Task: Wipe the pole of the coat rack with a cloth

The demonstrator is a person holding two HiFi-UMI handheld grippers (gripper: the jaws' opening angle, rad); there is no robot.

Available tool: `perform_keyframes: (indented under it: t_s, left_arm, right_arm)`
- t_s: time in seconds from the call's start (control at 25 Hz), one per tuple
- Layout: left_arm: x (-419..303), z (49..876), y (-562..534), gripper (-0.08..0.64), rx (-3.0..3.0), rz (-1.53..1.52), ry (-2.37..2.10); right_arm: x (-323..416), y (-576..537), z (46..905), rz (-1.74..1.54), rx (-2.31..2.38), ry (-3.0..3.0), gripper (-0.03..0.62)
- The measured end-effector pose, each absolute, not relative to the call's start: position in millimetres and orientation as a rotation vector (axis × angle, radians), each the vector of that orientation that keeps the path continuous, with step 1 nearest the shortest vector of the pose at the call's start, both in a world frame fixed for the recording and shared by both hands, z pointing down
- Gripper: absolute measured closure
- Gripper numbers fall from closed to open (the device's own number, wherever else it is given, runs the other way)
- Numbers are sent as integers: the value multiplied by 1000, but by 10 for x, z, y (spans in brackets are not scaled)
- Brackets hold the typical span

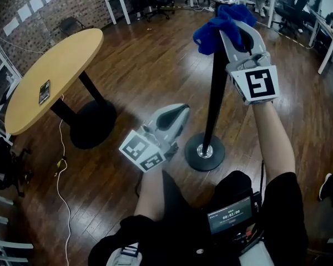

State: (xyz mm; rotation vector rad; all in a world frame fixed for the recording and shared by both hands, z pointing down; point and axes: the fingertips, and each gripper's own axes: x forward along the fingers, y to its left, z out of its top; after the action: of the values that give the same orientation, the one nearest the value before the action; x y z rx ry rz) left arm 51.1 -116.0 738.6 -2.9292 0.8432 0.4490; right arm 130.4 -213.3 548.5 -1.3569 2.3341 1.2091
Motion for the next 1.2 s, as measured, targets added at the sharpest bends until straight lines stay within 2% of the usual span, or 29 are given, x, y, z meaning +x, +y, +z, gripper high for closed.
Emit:
perform_keyframes:
  t_s: [0.16, 0.32, 0.6, 0.76, 0.88, 1.0, 1.2]
  left_arm:
    - [515, 7381, -1186, 558, -2928, 454, 850]
    - [516, 7414, -1204, 558, -2934, 451, 849]
    - [550, 7598, -1264, 558, -2982, 423, 851]
    - [532, 7644, -1282, 558, -2982, 416, 866]
    - [528, 7677, -1274, 558, -2984, 412, 876]
    - [545, 7694, -1214, 558, -2987, 413, 875]
    - [562, 7423, -1216, 558, -3040, 397, 893]
  right_arm:
    - [1567, -2118, 5319, 994, -1345, 2235, 575]
    - [1956, -2373, 5926, 482, -1357, 2204, 576]
    - [2115, -2942, 8848, -308, -1725, 2400, 577]
    - [2139, -2845, 9773, -614, -1760, 2392, 577]
    - [2121, -2831, 9851, -652, -1744, 2403, 577]
    - [2132, -2782, 9581, -610, -1678, 2384, 577]
    - [2258, -2668, 7938, -308, -1519, 2267, 577]
